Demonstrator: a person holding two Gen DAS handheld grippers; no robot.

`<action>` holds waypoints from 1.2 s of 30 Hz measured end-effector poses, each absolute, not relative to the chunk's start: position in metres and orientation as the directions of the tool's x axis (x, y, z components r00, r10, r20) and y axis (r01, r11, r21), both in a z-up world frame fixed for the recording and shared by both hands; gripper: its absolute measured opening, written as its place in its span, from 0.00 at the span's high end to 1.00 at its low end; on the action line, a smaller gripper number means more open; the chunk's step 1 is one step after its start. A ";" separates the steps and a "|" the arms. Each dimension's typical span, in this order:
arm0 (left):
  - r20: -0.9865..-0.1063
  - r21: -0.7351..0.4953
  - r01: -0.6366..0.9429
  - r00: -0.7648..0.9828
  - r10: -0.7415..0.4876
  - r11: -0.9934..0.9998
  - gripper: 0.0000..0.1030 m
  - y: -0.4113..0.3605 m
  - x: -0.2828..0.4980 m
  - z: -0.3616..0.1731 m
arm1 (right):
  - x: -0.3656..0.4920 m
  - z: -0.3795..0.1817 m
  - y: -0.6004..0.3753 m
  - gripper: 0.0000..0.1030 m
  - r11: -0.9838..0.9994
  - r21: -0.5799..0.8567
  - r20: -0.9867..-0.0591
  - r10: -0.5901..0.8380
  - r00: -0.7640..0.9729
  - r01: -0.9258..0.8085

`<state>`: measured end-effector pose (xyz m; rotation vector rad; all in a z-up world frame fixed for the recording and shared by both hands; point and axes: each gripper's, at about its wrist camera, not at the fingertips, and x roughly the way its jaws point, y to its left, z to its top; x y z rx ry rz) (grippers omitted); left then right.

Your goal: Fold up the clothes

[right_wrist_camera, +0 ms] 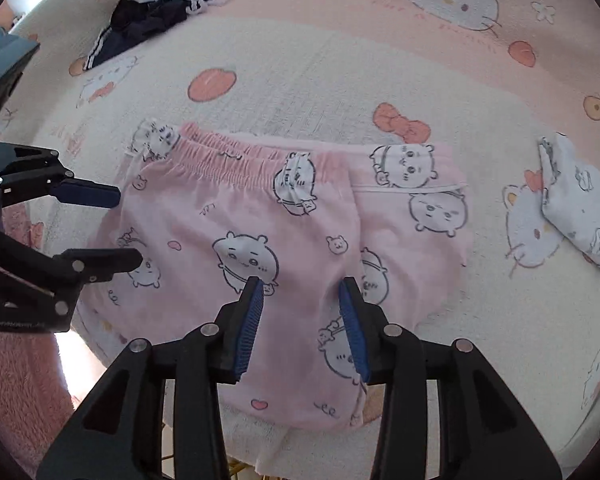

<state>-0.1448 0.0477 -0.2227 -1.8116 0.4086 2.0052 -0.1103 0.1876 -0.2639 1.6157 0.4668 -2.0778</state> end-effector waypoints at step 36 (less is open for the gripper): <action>-0.934 0.121 -0.302 -0.358 -0.005 -0.945 0.27 0.014 -0.204 -0.214 | -0.162 -0.268 0.216 0.60 -0.890 0.126 -0.953 -0.230 -0.194 0.439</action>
